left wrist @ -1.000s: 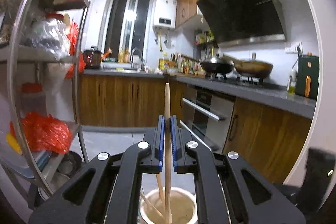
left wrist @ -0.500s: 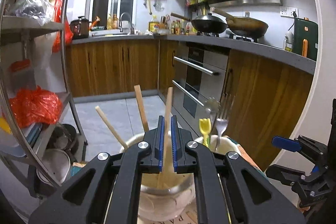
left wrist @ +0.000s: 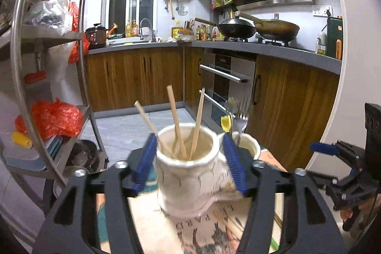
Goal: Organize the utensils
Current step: 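Drop the chopstick into the tall holder while the right gripper opens releasing the yellow utensil, then withdraw both grippers from the holders back over the cloth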
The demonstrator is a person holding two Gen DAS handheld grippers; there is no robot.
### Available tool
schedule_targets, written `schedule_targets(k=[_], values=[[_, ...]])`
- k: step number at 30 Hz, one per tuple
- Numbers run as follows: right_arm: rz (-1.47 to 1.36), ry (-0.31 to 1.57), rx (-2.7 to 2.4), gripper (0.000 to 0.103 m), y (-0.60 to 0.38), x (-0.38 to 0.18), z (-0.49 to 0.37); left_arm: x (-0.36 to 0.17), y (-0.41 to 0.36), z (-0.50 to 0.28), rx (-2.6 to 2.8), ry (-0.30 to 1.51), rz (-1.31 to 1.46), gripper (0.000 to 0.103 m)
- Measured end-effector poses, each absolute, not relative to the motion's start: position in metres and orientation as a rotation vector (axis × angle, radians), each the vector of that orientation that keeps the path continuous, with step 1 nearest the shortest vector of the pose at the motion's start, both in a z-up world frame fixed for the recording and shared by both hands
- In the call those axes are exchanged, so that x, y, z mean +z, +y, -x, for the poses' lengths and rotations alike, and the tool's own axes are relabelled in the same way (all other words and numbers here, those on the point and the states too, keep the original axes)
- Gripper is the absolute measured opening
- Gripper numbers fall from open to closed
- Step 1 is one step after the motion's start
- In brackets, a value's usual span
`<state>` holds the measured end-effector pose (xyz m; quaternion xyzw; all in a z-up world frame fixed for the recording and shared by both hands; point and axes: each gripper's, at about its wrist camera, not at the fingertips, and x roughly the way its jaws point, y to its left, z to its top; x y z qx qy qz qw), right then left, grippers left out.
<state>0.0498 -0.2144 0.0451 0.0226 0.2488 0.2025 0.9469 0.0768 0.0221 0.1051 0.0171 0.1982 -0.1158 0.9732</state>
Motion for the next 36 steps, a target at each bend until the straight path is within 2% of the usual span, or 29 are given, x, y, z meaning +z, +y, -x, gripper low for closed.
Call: schedule_targets(k=[10,12,29,36], values=[[-0.029,0.538,0.368,0.096,-0.220,0.042,-0.035,0.089,0.027,-0.045,-0.183,0.444,-0.039,0.094],[-0.022,0.549,0.359,0.096,-0.221,0.039,-0.033,0.087,0.026,-0.042,-0.168,0.448,-0.043,0.097],[0.047,0.720,0.311,0.096,-0.216,-0.006,-0.038,0.005,0.021,-0.034,-0.194,0.740,-0.002,0.097],[0.032,0.802,0.320,0.096,-0.210,-0.024,-0.047,-0.010,0.003,-0.032,-0.203,0.788,-0.035,0.097]])
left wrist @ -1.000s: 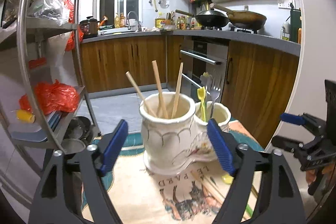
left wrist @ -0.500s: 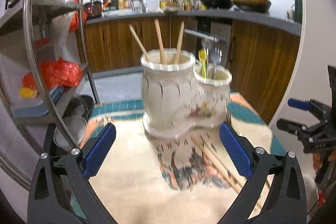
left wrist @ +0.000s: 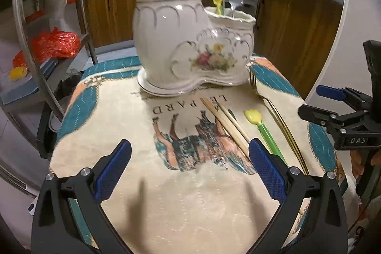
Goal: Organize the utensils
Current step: 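Withdraw both grippers from the holders back over the cloth, then grasp a wooden chopstick with the left gripper while the right gripper grasps the gold fork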
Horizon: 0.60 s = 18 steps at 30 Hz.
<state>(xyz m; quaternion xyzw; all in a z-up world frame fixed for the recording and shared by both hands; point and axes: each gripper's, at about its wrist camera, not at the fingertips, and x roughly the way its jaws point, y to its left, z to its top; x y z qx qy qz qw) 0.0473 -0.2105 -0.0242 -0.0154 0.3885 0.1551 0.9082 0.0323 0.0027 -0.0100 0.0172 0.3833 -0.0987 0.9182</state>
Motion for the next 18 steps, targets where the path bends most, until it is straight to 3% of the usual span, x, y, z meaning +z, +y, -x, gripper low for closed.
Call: schedule_targets(k=[3,11,14,17,18], values=[[-0.003,0.840,0.364,0.094,-0.206,-0.030,-0.053,-0.013,-0.001,-0.033,-0.203,0.801,-0.031,0.097],[-0.059,0.927,0.409,0.044,-0.184,-0.043,-0.077,-0.015,-0.003,-0.033,-0.193,0.818,-0.043,0.097],[-0.032,0.927,0.389,0.036,-0.177,-0.046,-0.084,-0.015,-0.008,-0.034,-0.190,0.824,-0.053,0.096],[-0.040,0.925,0.389,0.012,-0.179,-0.046,-0.086,-0.016,-0.014,-0.038,-0.193,0.840,-0.051,0.094],[-0.050,0.924,0.390,0.012,-0.182,-0.045,-0.086,-0.016,-0.017,-0.039,-0.191,0.847,-0.051,0.091]])
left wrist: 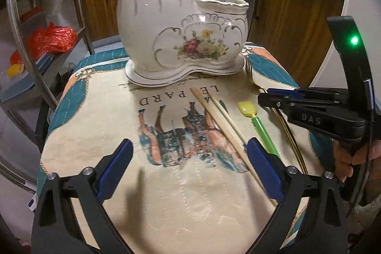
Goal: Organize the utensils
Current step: 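Grasp a wooden chopstick with the left gripper while the right gripper grasps the gold fork, then drop the chopstick into the tall holder while the right gripper drops the gold fork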
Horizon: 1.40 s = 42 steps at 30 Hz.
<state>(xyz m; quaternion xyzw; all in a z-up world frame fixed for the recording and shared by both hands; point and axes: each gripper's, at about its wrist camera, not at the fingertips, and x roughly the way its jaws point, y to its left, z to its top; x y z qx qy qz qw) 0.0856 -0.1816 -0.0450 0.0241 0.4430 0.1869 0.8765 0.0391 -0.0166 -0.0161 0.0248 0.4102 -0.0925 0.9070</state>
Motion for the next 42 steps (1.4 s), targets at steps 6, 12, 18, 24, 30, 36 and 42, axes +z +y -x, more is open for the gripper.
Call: schedule_targets(k=[6,12,18,24,30,36,42], values=[[-0.096,0.883,0.378,0.007,-0.205,-0.037,-0.078,-0.021,-0.035,-0.047,-0.192,0.902,-0.038,0.073],[-0.118,0.856,0.389,0.006,-0.219,-0.032,-0.072,-0.031,-0.050,-0.056,-0.162,0.945,-0.074,0.045],[-0.126,0.851,0.408,0.006,-0.223,-0.032,-0.069,-0.030,-0.058,-0.061,-0.193,0.959,-0.115,0.018],[-0.118,0.859,0.430,0.006,-0.225,-0.031,-0.062,-0.026,-0.051,-0.059,-0.270,0.997,-0.194,0.011],[-0.076,0.902,0.471,0.006,-0.219,-0.036,-0.054,-0.024,-0.032,-0.043,-0.333,1.043,-0.295,0.007],[-0.013,0.943,0.465,0.007,-0.211,-0.041,-0.049,-0.024,-0.011,-0.042,-0.312,1.049,-0.307,0.007],[0.017,0.984,0.466,0.014,-0.206,-0.042,-0.048,-0.026,-0.012,-0.053,-0.303,1.021,-0.249,0.011]])
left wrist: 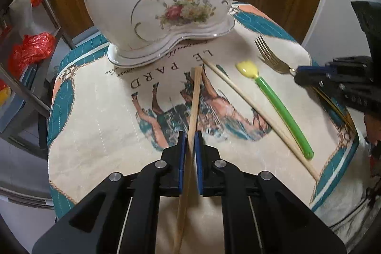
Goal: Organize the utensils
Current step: 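Drop the chopstick into the tall holder while the right gripper drops the gold fork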
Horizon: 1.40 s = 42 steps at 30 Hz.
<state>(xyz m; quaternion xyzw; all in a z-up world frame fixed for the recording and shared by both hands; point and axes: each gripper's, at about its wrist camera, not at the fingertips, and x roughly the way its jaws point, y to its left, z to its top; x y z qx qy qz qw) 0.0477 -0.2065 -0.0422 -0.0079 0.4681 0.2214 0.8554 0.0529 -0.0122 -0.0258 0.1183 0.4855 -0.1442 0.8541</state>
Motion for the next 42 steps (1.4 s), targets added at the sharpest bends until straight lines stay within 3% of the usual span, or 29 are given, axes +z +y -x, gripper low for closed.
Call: schedule_targets(k=[2,3,4,9,11,12,17,22,33,42], values=[[0.050,0.979,0.470,0.020,-0.202,-0.041,-0.045,-0.026,-0.012,-0.056,-0.276,1.007,-0.233,0.029],[0.071,0.977,0.462,0.020,-0.200,-0.041,-0.045,-0.026,-0.011,-0.057,-0.250,0.997,-0.230,0.044],[0.081,0.975,0.461,0.020,-0.200,-0.042,-0.045,-0.026,-0.011,-0.058,-0.235,0.990,-0.228,0.049],[0.102,0.968,0.455,0.018,-0.201,-0.042,-0.043,-0.028,-0.007,-0.059,-0.251,0.983,-0.183,0.049],[0.110,0.967,0.455,0.014,-0.201,-0.042,-0.041,-0.027,-0.007,-0.055,-0.273,0.981,-0.178,0.043],[0.107,0.966,0.454,0.012,-0.204,-0.042,-0.041,-0.027,-0.008,-0.053,-0.291,0.980,-0.174,0.033],[0.088,0.958,0.453,0.007,-0.205,-0.042,-0.043,-0.028,-0.018,-0.053,-0.320,0.958,-0.221,0.007],[0.040,0.862,0.487,0.007,-0.209,-0.025,-0.032,-0.019,-0.019,-0.044,-0.360,0.877,-0.217,0.006],[-0.009,0.515,0.547,0.006,-0.205,0.038,-0.012,0.066,0.010,-0.003,-0.370,0.466,-0.131,0.006],[-0.122,0.321,0.516,0.006,-0.195,0.101,-0.049,0.140,0.023,-0.043,-0.342,0.222,-0.011,0.006]])
